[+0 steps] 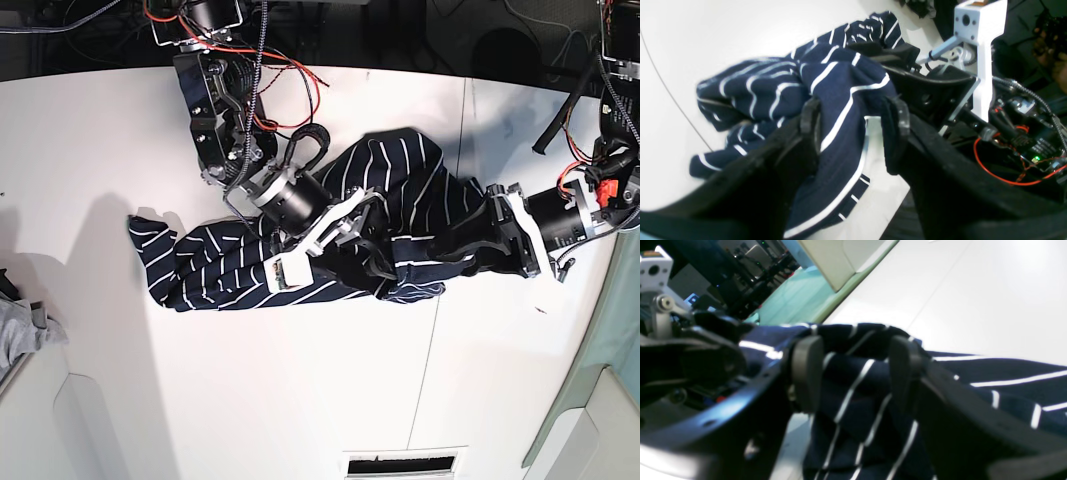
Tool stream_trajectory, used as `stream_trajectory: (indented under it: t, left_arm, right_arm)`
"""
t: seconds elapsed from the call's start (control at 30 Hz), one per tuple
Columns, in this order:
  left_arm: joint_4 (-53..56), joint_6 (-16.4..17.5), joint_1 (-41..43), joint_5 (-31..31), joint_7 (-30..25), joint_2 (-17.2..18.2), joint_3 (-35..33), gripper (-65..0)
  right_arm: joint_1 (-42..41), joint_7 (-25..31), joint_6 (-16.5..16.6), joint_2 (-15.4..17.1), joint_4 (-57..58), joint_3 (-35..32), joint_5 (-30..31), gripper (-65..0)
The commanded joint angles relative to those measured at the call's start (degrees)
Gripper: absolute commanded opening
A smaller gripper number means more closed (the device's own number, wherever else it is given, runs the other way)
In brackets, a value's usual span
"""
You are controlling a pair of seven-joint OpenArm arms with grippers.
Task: Layout the t-shirt on the table in an organized manner, then fold the t-shirt properly
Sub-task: 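Lower the shirt, release with the right gripper and regrasp nearby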
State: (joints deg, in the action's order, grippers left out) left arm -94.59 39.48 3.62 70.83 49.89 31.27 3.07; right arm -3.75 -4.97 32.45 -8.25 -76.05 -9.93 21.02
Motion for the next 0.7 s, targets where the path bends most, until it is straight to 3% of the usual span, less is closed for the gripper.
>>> stream_trajectory:
  t: [0.0, 0.2, 0.67]
  left_arm:
    - [-0.8, 0.5, -0.9, 0.5, -1.5, 0.8, 0.5, -36.6]
    - [-0.8, 0.5, -0.9, -2.5, -4.8, 0.8, 0.5, -36.6]
    - [-0.8, 0.5, -0.9, -3.0, -4.9, 0.8, 0.5, -36.6]
  right_arm:
    - [-0.4, 1.2, 1.4, -0.4, -2.0, -0.2, 1.7, -33.6]
    - [0.9, 0.0, 1.4, -0.4, -4.9, -0.2, 2.4, -33.6]
    - [1.6, -2.6, 1.4, -0.4, -4.9, -0.3, 6.6, -33.6]
